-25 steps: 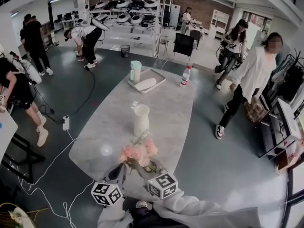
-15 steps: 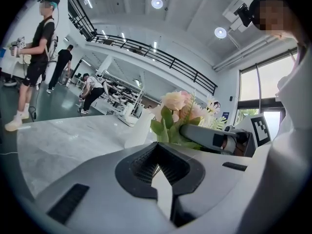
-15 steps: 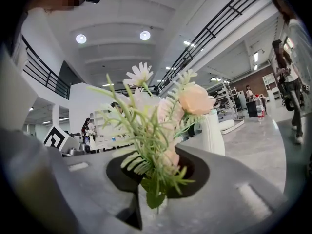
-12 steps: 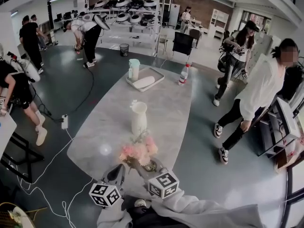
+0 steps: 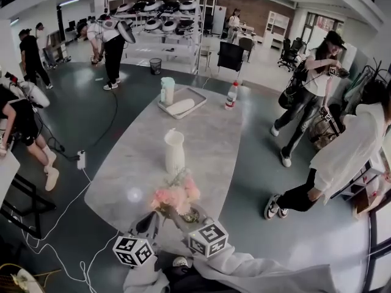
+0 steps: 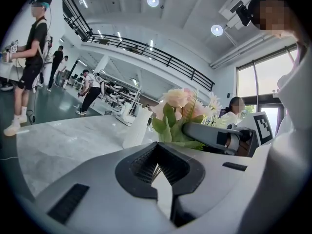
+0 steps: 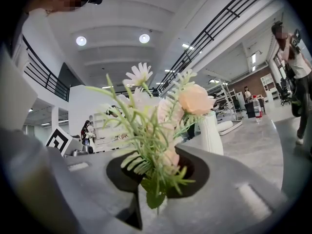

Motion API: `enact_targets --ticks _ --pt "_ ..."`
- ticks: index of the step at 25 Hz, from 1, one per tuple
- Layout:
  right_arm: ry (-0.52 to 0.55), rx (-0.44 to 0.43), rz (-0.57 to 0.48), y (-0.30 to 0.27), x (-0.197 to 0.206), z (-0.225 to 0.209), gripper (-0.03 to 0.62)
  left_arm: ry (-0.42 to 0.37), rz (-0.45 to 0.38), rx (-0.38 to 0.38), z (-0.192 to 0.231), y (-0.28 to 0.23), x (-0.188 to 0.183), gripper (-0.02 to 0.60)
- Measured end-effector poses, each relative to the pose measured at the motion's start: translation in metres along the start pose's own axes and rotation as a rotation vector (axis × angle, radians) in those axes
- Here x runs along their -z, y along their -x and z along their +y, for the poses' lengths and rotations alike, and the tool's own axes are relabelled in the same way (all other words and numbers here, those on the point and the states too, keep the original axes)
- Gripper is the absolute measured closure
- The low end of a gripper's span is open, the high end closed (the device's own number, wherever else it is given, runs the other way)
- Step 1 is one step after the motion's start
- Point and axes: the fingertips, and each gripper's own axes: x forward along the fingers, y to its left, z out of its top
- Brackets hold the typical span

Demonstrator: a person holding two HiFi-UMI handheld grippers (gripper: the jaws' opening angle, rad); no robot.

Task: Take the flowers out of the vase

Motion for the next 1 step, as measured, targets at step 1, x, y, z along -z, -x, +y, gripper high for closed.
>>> enact_targets --ticks 1 --pt "0.001 -0.001 -0.001 0.0008 0.0008 0.0000 0.503 0.000 -0.002 0.000 -0.0004 0.0000 0.0009 0.580"
